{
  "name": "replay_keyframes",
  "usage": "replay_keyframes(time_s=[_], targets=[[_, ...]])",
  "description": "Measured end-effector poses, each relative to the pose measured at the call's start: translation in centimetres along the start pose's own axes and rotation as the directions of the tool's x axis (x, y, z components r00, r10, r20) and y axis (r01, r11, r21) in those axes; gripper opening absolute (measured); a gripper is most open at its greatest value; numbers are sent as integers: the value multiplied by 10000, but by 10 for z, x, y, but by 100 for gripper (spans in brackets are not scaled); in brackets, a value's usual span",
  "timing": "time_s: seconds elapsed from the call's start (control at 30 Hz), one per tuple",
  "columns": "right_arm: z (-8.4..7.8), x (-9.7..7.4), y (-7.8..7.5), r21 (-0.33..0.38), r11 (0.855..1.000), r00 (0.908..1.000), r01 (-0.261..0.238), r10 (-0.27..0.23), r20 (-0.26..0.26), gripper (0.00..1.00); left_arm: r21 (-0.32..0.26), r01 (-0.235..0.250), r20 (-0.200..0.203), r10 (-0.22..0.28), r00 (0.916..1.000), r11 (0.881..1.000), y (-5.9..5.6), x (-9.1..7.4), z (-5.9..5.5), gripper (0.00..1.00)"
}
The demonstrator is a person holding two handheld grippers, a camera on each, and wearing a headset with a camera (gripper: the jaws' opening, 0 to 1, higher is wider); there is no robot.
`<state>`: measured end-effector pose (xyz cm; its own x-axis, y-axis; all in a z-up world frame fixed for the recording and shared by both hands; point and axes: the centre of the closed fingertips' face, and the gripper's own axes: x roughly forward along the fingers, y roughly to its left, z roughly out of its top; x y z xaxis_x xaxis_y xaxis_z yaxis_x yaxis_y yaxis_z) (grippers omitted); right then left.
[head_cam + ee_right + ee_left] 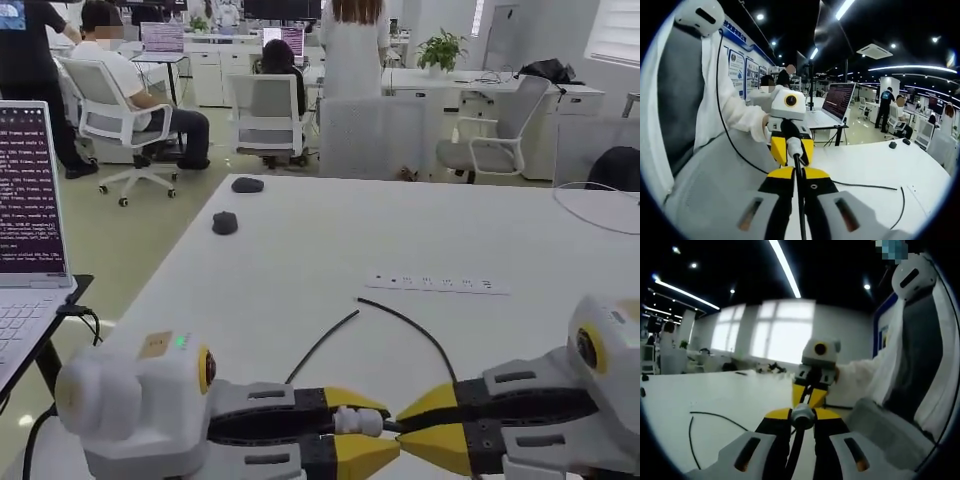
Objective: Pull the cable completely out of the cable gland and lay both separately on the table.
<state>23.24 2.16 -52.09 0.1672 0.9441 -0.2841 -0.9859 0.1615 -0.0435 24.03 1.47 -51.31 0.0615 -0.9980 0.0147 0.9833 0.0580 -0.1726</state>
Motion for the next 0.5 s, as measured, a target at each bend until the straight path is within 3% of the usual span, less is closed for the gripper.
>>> replay_keyframes(time_s=[0.5], targets=[[-9,0,-1,-4,10000,9999,-86,86,-85,3,-12,-13,-113,13,9999,10000,1,1,-3,17]])
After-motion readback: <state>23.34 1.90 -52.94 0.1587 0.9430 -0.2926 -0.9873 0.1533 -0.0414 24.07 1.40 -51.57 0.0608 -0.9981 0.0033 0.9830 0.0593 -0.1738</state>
